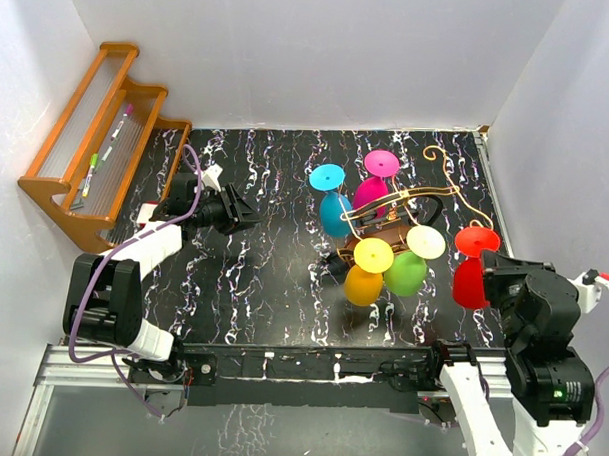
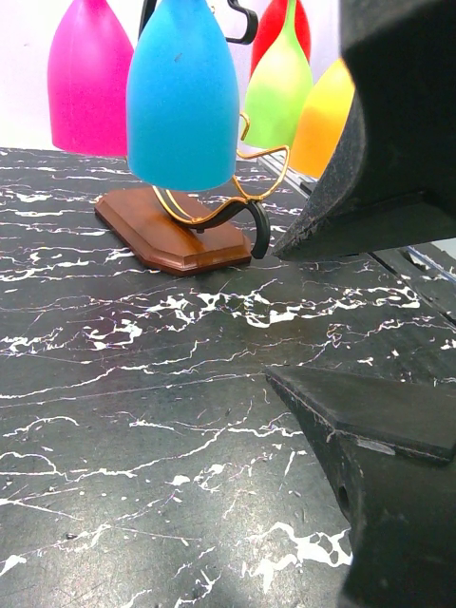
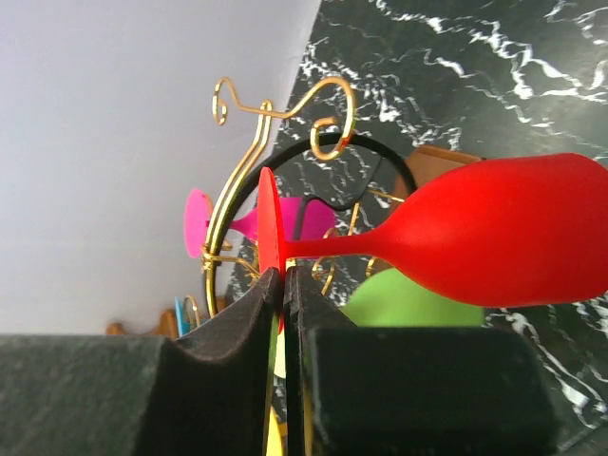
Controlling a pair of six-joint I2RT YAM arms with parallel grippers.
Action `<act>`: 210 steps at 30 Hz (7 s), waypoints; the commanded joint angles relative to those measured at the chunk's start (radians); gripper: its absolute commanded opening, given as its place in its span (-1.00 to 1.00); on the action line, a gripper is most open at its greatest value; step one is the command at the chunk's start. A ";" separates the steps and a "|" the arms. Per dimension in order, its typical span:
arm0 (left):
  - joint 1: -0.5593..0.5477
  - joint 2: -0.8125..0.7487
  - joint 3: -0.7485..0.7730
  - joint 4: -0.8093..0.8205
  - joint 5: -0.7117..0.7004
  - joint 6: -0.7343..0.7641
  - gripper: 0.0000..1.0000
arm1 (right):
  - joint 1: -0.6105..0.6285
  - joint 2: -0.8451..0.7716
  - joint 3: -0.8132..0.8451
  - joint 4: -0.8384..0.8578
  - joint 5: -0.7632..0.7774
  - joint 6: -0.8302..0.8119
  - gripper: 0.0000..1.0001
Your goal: Take the wine glass off the wine glass rack
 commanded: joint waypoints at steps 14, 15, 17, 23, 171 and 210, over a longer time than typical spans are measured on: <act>0.000 -0.142 0.043 -0.110 -0.039 0.065 -0.08 | 0.002 0.361 0.382 0.261 -0.161 -0.698 -0.84; 0.000 -0.160 0.049 -0.123 -0.042 0.064 -0.08 | 0.002 0.387 0.381 0.308 -0.225 -0.722 -0.84; 0.000 -0.196 0.069 -0.158 -0.058 0.071 -0.08 | 0.002 0.453 0.392 0.397 -0.336 -0.758 -0.84; 0.000 -0.297 0.163 -0.315 -0.132 0.102 -0.08 | 0.002 0.636 0.483 0.624 -0.673 -0.864 -0.84; 0.100 0.326 0.897 -0.810 -0.977 0.348 -0.76 | 1.715 0.993 -0.424 1.537 0.738 -2.133 0.20; 0.111 -0.442 0.503 -0.768 -0.643 0.179 0.07 | 1.036 1.209 0.874 0.700 0.361 -1.470 0.16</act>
